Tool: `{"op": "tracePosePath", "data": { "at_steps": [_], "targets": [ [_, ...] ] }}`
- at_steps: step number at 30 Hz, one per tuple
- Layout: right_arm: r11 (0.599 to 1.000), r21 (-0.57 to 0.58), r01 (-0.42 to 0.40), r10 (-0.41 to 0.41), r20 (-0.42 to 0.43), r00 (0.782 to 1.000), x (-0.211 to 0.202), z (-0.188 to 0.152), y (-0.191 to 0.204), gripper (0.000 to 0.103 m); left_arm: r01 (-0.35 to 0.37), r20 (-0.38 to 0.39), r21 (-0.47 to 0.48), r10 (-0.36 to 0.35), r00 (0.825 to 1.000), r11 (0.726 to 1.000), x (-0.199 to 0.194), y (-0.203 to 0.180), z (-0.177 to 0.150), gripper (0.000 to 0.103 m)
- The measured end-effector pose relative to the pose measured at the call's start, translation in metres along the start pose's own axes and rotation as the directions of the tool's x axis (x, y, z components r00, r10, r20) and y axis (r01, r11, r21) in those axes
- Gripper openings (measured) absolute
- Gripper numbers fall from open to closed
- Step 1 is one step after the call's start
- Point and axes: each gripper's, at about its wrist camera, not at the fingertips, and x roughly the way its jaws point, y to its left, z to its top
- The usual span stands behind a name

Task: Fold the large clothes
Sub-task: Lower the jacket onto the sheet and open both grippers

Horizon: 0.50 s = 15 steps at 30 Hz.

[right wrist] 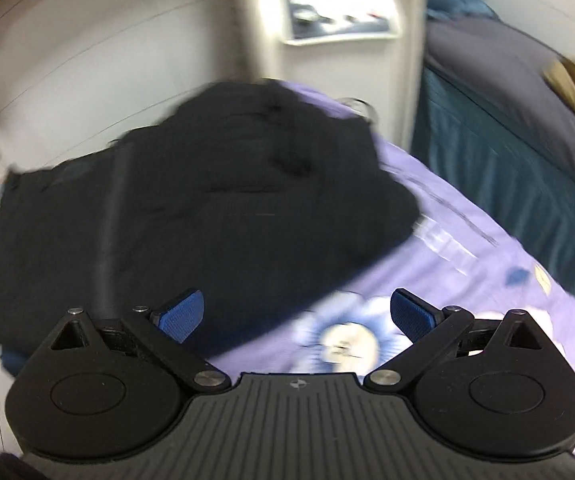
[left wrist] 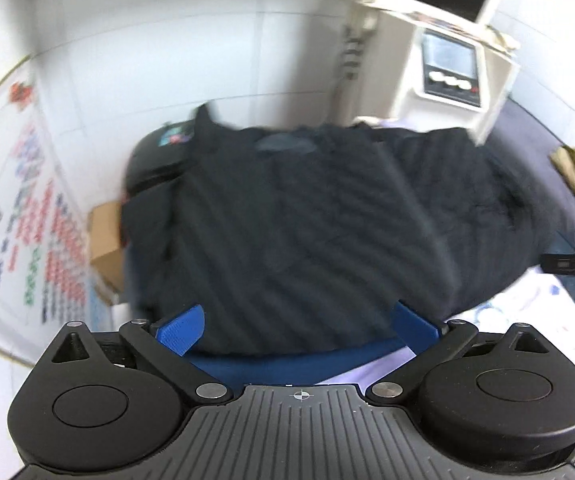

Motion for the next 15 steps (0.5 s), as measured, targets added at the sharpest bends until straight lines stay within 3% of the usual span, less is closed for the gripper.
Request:
{"op": "tracePosePath", "data": {
  "at_steps": [3,6,9,15],
  "targets": [
    [0.993,-0.101,-0.063,0.060,-0.031,0.998,-0.008,0.008,0.036,0.101,-0.062,-0.030,0.087,0.065,0.997,0.994,0.001,-0.025,0.011,0.103],
    [0.977,-0.214,0.010,-0.018,-0.033,0.999,-0.018,0.018,0.070,0.103,-0.116,-0.048,0.112,0.122,0.991,0.987,-0.004,-0.038,0.022,0.103],
    [0.960,-0.273,0.055,-0.064,-0.023,0.998,-0.029,0.027,0.086,0.103,-0.112,-0.093,0.087,0.120,0.988,0.990,-0.001,-0.044,0.029,0.103],
    [0.944,-0.310,0.110,-0.143,-0.086,0.986,-0.020,0.028,0.099,0.103,-0.089,-0.216,0.034,0.094,0.972,0.995,0.021,-0.045,0.028,0.103]
  ]
}}
